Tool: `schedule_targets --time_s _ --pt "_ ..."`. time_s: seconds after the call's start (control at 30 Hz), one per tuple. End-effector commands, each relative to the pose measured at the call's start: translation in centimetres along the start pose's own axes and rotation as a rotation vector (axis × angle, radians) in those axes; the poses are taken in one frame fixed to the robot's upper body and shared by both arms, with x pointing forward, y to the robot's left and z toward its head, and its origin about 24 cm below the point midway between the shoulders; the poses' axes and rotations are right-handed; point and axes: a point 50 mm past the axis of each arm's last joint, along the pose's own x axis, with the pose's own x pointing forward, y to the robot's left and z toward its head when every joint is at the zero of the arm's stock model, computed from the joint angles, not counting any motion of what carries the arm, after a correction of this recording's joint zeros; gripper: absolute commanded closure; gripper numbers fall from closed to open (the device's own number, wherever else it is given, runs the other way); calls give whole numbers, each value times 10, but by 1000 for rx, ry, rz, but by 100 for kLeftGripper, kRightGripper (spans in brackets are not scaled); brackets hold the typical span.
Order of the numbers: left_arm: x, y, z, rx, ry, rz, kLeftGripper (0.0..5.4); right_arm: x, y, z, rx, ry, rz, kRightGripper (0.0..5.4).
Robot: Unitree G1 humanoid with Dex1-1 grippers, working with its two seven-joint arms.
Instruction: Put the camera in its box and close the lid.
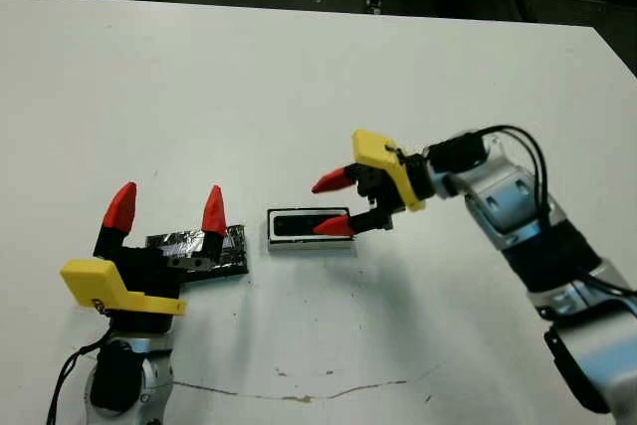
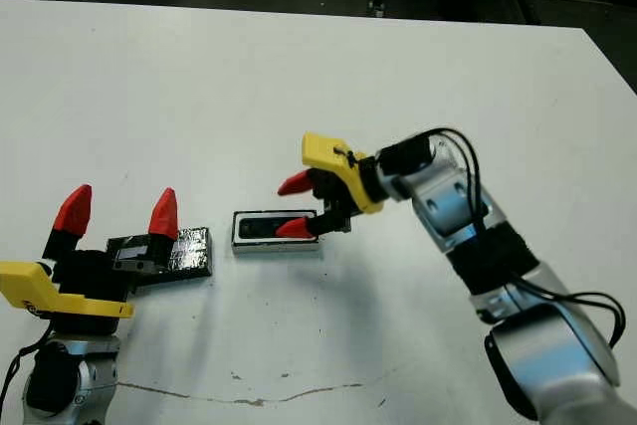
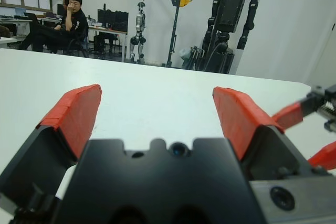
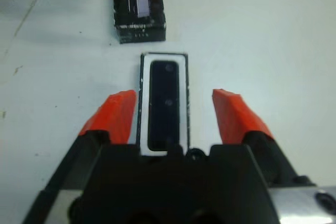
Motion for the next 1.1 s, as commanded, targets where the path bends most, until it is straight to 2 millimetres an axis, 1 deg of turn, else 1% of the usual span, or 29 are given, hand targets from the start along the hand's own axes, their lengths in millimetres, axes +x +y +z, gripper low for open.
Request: schedule_targets --time_s 0.03,0.23,0.27,0.37,0.5,0.6,0.67,0.8,0.9,0.97,1.03,1.1 --pt "-2 0 -2 -10 12 5 0 -15 -4 7 -31 -3 -5 103" --pt "-2 -1 -3 -15 14 8 0 -34 -6 20 -46 -26 -45 10" --pt "-2 -1 -3 -13 15 8 0 -38 -6 22 -42 -39 -63 2" --pt "-2 -2 -3 -3 12 5 0 -49 -7 23 -19 -136 -132 2" --pt "-2 -2 -2 -6 19 14 0 -73 0 20 91 -243 -365 2" --pt "-2 -1 -2 -4 15 15 0 -85 16 7 167 -338 -545 2" --pt "-2 -1 -1 9 17 14 0 -89 28 -4 215 -369 -664 2" --pt "-1 0 1 34 9 5 0 -95 55 -24 256 -385 -904 43" --pt "0 2 4 34 5 -18 0 -95 76 -39 368 -430 -1060 92" --pt "1 4 7 67 13 -40 0 -94 90 -49 435 -461 -1120 122" --pt "3 6 9 102 16 -65 0 -89 104 -57 455 -454 -1162 154" --pt "5 9 12 139 17 -96 0 -81 116 -65 500 -434 -1203 189"
